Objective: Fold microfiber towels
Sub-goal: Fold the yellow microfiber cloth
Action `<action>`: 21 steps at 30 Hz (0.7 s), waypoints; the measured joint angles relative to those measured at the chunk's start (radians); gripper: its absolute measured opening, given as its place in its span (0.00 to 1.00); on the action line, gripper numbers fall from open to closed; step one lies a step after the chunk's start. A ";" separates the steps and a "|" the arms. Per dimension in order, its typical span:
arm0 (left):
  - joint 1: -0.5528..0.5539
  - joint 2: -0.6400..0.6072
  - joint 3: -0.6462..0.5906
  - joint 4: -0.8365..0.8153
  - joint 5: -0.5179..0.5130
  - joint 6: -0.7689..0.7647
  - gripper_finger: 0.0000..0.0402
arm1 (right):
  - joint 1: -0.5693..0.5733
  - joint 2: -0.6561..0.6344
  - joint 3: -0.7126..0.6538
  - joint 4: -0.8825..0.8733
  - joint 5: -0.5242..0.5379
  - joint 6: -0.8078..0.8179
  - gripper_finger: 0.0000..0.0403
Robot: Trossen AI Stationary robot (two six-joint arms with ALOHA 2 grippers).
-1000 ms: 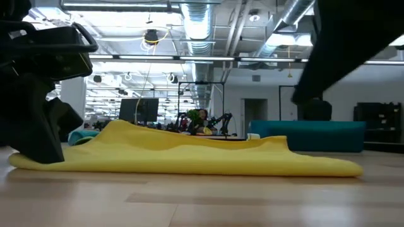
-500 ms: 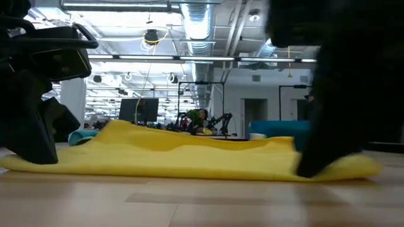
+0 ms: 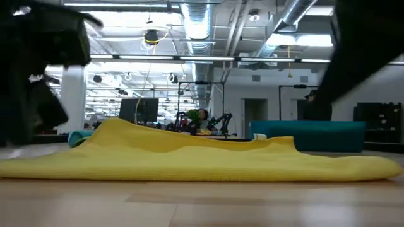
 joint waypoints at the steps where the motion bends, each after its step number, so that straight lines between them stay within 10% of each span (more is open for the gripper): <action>1: 0.006 -0.028 0.000 -0.012 -0.011 0.016 0.00 | -0.008 -0.011 0.000 -0.017 0.016 0.000 0.04; 10: 0.094 -0.242 0.002 -0.038 -0.406 0.387 0.00 | -0.177 -0.016 0.002 -0.052 0.172 -0.067 0.02; 21: 0.200 -0.069 -0.024 0.082 -0.210 0.591 0.00 | -0.328 -0.017 -0.181 0.194 0.155 -0.108 0.03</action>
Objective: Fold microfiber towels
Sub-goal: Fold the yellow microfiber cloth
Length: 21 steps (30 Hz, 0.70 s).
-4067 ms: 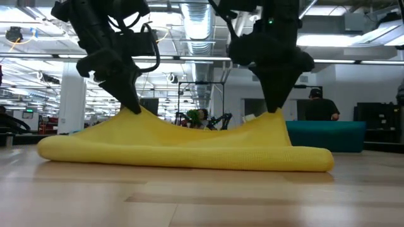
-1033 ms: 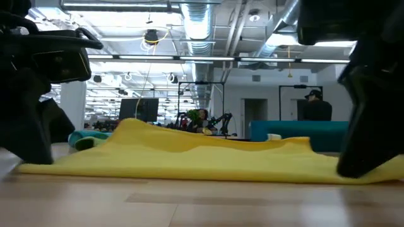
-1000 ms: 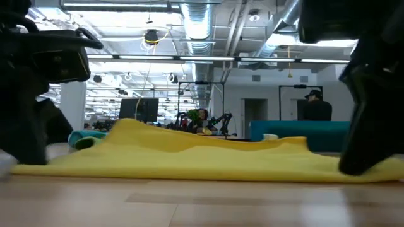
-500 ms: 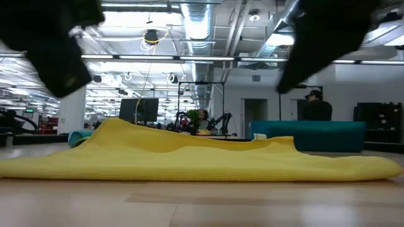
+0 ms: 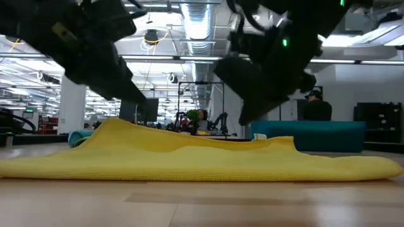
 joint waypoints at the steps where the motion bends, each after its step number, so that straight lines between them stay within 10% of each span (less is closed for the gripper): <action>1: 0.000 0.014 0.000 0.000 -0.003 0.014 0.00 | -0.011 0.002 -0.017 0.008 -0.005 0.000 0.03; 21: 0.101 0.114 0.000 -0.068 -0.113 0.013 0.00 | -0.069 0.013 -0.125 0.186 -0.071 -0.005 0.03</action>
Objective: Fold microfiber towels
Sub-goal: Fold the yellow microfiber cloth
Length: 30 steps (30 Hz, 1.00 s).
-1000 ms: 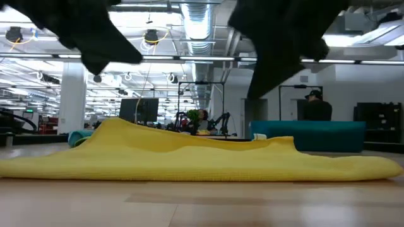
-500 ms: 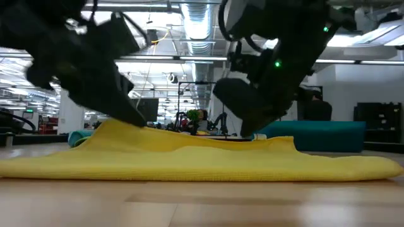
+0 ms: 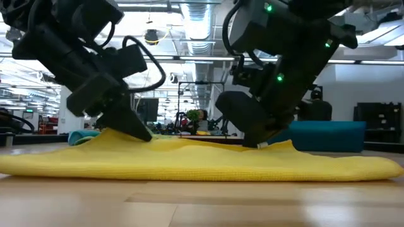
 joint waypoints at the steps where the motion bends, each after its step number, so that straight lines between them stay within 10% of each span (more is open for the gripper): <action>1: 0.000 0.000 0.000 -0.010 -0.001 -0.001 0.00 | 0.000 -0.004 0.000 -0.003 0.007 0.000 0.03; 12: 0.000 0.000 0.000 -0.041 -0.005 -0.021 0.00 | 0.052 -0.123 -0.011 -0.046 0.188 0.054 0.02; 30: 0.000 0.000 0.000 -0.083 -0.005 -0.061 0.00 | 0.087 -0.125 -0.301 0.073 0.128 0.495 0.02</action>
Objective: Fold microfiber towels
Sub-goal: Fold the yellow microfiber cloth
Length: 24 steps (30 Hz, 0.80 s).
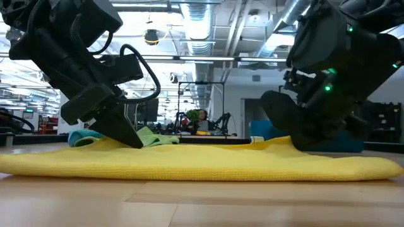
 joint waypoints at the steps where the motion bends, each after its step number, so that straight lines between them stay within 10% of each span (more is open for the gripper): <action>1: 0.000 0.000 0.000 0.000 0.000 0.000 0.00 | 0.000 0.000 0.000 -0.007 0.002 0.002 0.02; 10: 0.000 0.000 0.000 0.007 0.004 -0.026 0.00 | 0.061 -0.180 -0.004 0.016 0.247 -0.044 0.02; 24: 0.000 -0.001 0.000 0.023 0.008 -0.030 0.00 | -0.013 0.093 -0.003 0.229 0.130 -0.004 0.02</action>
